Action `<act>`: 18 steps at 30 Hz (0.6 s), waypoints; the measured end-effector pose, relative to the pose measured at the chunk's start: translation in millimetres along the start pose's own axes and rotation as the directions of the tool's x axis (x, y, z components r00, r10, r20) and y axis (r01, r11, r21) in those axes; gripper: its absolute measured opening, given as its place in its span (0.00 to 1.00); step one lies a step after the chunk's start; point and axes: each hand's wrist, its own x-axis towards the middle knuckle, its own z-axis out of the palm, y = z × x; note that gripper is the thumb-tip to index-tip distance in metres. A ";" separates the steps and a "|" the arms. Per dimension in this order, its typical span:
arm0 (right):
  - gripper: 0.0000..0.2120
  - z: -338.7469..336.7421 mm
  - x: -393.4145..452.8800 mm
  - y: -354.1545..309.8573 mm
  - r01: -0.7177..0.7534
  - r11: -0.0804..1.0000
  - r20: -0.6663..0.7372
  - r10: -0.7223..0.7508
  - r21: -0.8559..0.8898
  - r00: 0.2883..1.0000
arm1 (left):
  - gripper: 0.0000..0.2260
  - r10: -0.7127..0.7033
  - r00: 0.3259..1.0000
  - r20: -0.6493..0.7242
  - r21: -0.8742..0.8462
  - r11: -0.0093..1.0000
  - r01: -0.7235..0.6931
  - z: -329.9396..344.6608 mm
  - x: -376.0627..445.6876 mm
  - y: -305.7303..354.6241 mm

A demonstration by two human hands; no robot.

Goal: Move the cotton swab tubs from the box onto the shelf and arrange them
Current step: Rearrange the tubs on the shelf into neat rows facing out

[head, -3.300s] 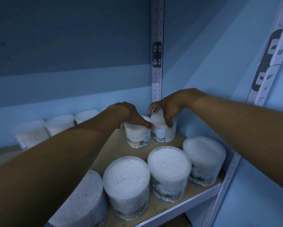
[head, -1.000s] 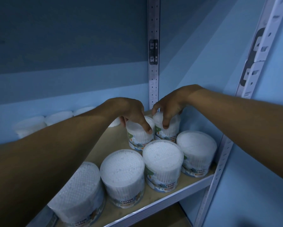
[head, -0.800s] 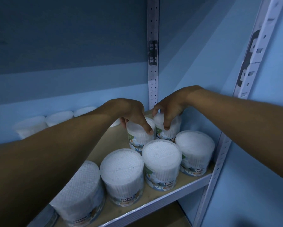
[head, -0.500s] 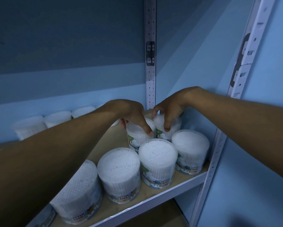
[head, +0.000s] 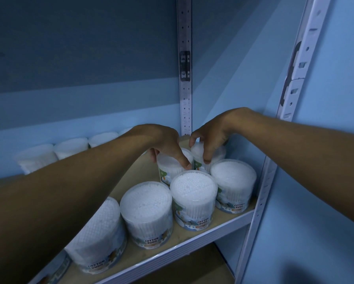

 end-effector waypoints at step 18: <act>0.42 2.4 -10.2 -1.0 -0.016 1.000 -0.003 0.016 -0.001 1.000 | 0.43 -0.005 1.000 0.002 0.028 1.000 0.005 2.9 -9.2 3.9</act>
